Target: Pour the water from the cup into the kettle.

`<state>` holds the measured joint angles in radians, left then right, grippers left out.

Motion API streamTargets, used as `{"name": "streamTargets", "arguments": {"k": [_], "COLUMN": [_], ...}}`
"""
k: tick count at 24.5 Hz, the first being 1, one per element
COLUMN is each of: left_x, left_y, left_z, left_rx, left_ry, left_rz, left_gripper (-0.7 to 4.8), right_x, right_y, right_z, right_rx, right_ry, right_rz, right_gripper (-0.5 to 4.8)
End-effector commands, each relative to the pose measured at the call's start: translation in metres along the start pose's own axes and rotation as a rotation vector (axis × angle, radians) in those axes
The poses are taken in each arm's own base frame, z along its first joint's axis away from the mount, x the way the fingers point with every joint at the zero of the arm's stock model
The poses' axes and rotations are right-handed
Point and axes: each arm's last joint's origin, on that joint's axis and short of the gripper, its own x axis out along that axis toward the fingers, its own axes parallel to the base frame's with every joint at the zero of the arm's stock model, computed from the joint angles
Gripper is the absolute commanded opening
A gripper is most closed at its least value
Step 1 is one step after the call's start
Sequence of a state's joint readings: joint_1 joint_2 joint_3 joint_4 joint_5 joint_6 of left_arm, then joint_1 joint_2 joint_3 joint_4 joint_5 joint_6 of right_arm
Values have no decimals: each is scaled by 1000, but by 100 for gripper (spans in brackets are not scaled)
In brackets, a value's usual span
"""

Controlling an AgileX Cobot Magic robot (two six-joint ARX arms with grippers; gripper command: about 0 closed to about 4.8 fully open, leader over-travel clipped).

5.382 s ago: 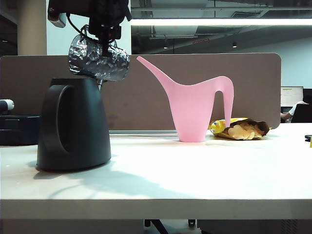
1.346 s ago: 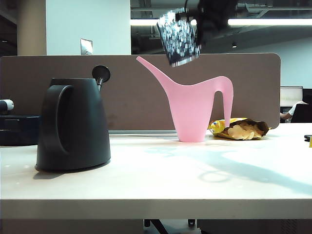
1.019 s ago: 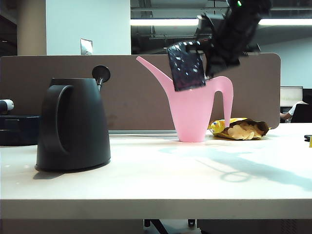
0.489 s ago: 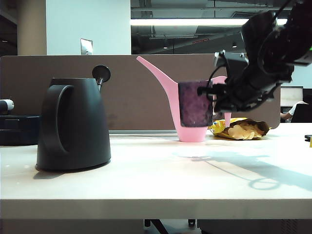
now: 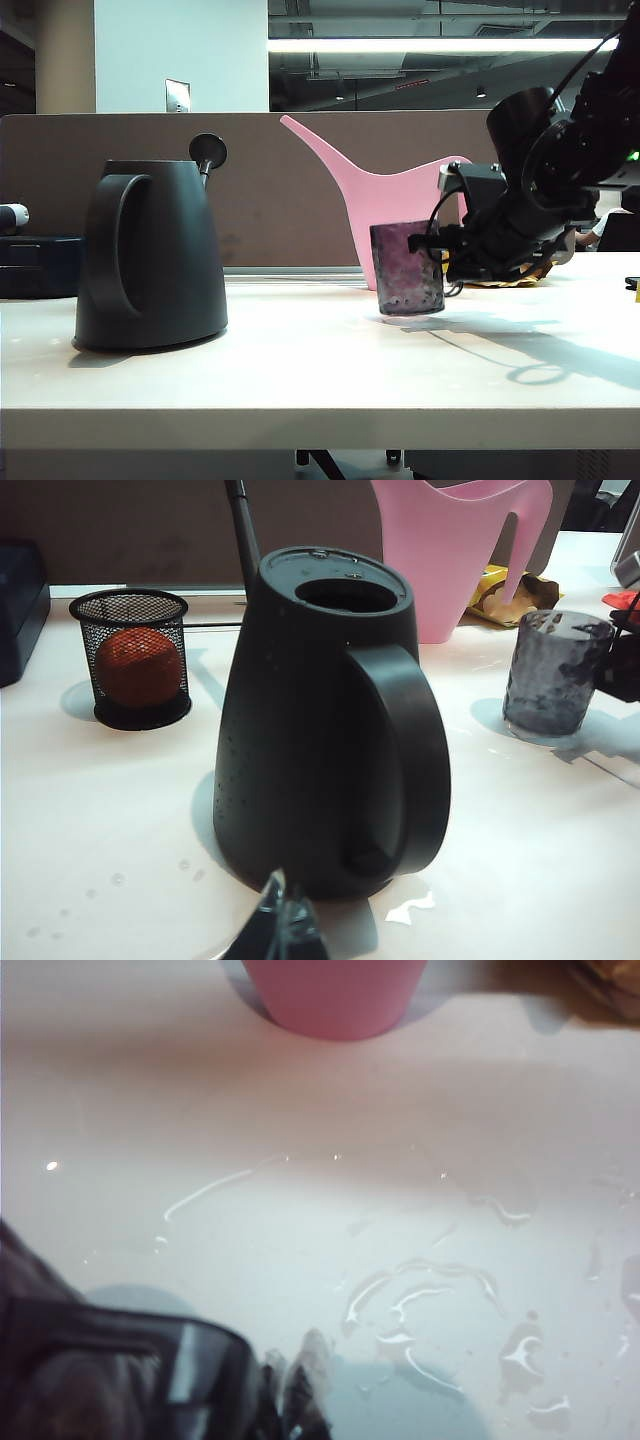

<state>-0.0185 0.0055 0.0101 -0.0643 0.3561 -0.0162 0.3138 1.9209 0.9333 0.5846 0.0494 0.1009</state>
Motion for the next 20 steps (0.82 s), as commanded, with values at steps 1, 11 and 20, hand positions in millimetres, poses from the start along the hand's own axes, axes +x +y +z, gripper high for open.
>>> {"name": "streamTargets", "arguments": {"k": [1,11,20], "left_x": [0,0,0], "left_y": [0,0,0], "left_z": [2,2,2], "left_rx": [5,6,6], "left_ry": [-14,-15,-15], "left_rz": [-1,-1,-1], "left_gripper": [-5,-5,-5], "right_x": [3,4,-17], "right_y": [0,-1,-1], "right_z": [1,-12,15], "right_rx": [6,-1,-1], "right_ry": [-24,84,48], "right_rz": [2,-21,-72], "right_gripper": [-5,127,178]}}
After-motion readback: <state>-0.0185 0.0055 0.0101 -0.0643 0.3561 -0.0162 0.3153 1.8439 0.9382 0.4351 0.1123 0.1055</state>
